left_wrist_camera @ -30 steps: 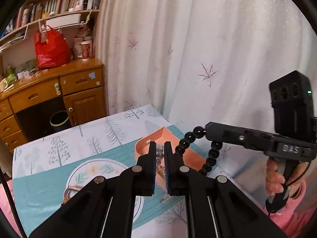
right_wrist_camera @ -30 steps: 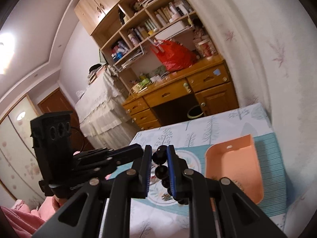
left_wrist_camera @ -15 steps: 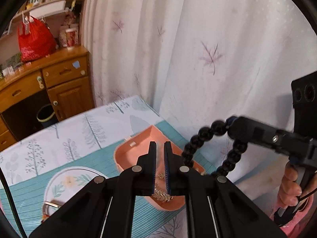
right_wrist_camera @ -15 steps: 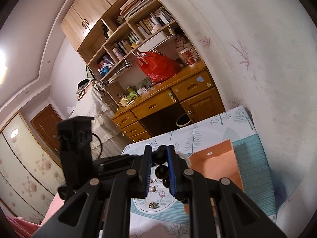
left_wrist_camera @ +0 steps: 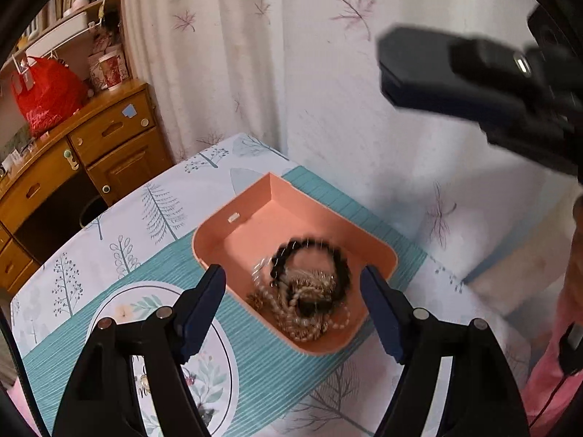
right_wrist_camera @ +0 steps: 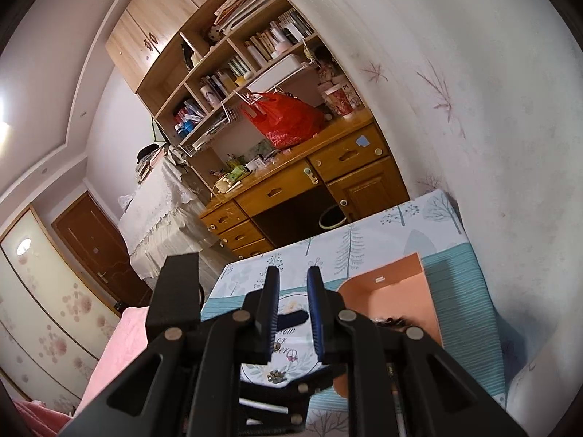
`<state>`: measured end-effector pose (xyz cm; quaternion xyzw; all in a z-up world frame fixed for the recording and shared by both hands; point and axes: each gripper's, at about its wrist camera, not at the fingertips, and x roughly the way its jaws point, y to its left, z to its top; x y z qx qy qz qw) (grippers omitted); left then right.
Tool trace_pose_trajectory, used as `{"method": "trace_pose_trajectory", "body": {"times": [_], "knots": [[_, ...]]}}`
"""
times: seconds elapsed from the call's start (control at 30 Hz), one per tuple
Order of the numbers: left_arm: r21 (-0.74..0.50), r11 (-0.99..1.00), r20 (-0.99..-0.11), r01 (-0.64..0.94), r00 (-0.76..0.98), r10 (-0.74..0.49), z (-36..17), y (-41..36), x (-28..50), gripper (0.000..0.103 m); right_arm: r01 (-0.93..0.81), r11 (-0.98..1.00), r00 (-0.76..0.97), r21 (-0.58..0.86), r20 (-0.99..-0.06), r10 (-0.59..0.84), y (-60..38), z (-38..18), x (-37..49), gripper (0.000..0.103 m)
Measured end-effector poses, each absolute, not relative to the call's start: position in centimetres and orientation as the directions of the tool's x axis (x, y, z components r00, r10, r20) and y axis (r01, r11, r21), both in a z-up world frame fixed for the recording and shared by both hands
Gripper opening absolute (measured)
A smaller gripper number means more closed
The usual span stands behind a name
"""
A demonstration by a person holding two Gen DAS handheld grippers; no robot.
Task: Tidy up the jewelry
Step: 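Lower the bead bracelet and pearl necklace into the pink box and open both tools, then move both tools back over the remaining jewelry on the round mat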
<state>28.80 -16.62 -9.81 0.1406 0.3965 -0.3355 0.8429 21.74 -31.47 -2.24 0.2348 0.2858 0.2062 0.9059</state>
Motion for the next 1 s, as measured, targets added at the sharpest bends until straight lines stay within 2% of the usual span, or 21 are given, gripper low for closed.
{"method": "trace_pose_trajectory", "body": {"times": [0.1,0.23,0.33,0.43,0.7,0.87,1.0], "knots": [[-0.001,0.751,-0.773,0.661,0.476,-0.419,-10.0,-16.2,28.5,0.075,-0.233,0.81,0.748,0.539,-0.433,0.503,-31.3,-2.3,21.8,0.015],[0.015,0.784,-0.787,0.62,0.491,-0.373,-10.1,-14.6,28.3,0.088,-0.211,0.826,0.74,0.522,-0.467,0.484,-31.0,-2.6,22.2,0.015],[0.066,0.824,-0.803,0.562,0.52,-0.29,-10.6,-12.7,27.9,0.089,-0.197,0.831,0.723,0.521,-0.496,0.482,-30.5,-3.2,22.7,0.016],[0.105,0.851,-0.81,0.514,0.541,-0.228,-10.9,-10.6,27.4,0.089,-0.18,0.842,0.708,0.509,-0.527,0.47,-29.9,-3.7,23.2,0.025],[0.102,0.907,-0.83,0.409,0.537,-0.149,-11.1,-4.8,26.3,0.089,-0.172,0.863,0.669,0.475,-0.586,0.456,-28.0,-4.7,23.9,0.046],[0.105,0.935,-0.845,0.338,0.526,-0.095,-11.3,-0.9,25.4,0.089,-0.129,0.89,0.645,0.438,-0.645,0.411,-26.9,-5.3,24.3,0.062],[0.096,0.958,-0.849,0.271,0.524,-0.063,-11.4,2.1,24.6,0.089,-0.14,0.913,0.629,0.382,-0.678,0.38,-25.1,-5.6,24.4,0.063]]}}
